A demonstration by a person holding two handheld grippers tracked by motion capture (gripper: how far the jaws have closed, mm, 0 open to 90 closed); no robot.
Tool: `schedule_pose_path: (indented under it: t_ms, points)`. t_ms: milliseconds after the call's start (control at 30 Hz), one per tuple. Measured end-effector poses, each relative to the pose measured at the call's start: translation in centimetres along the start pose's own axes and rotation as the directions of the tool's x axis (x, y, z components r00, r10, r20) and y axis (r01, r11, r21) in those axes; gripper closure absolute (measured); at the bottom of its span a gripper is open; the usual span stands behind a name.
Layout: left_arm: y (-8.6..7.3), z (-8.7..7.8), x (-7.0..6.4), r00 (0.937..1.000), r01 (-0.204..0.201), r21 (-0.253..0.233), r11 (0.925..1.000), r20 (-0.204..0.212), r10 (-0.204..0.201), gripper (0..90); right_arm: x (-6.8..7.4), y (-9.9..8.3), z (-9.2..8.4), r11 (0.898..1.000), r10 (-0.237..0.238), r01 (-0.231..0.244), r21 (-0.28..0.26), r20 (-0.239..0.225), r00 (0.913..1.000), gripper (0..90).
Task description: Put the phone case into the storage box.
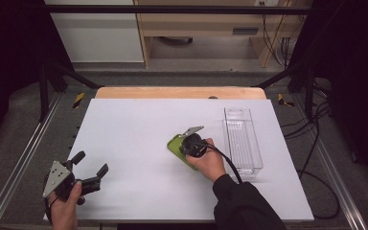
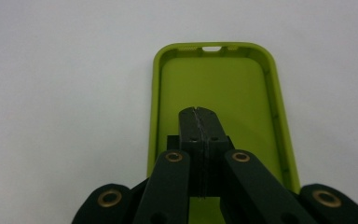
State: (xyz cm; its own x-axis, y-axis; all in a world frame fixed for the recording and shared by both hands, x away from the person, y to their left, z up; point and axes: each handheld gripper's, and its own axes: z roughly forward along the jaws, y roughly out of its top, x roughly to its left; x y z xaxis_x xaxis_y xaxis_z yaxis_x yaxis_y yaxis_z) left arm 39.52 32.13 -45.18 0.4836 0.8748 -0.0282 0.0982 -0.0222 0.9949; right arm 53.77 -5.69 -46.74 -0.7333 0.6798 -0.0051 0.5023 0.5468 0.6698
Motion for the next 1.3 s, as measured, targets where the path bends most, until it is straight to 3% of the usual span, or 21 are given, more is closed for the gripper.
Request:
schedule_pose_path:
  t_ms: [400, 600, 1000, 1167, 1300]
  points:
    - [0.0, 0.1, 0.0, 1.0000, -0.002, 0.005, 1.0000, 0.002, 0.002, 1.4, 1.5, 0.0, 0.2, 1.000, -0.007, 0.008, 0.010, -0.079, 0.9969, 90.0]
    - [0.0, 0.2, -0.1, 1.0000, 0.001, 0.008, 1.0000, 0.005, -0.001, 1.5, 3.4, 0.1, 0.2, 0.999, -0.038, 0.040, 0.016, -0.111, 0.9931, 90.0]
    - [-0.1, 0.2, -0.1, 1.0000, 0.003, 0.013, 0.9999, 0.007, -0.003, 1.6, 8.1, 0.0, 0.0, 0.999, -0.034, 0.035, 0.006, -0.172, 0.9845, 90.0]
    - [-0.1, 0.2, -0.1, 1.0000, 0.001, 0.015, 0.9999, 0.008, -0.001, 1.6, 9.1, 0.2, 0.0, 0.999, -0.042, 0.042, -0.003, -0.182, 0.9825, 90.0]
    - [-0.1, 0.2, -0.1, 1.0000, 0.001, 0.015, 0.9999, 0.010, -0.001, 1.6, 9.0, 0.3, -0.1, 0.998, -0.068, 0.065, -0.022, -0.184, 0.9806, 86.6]
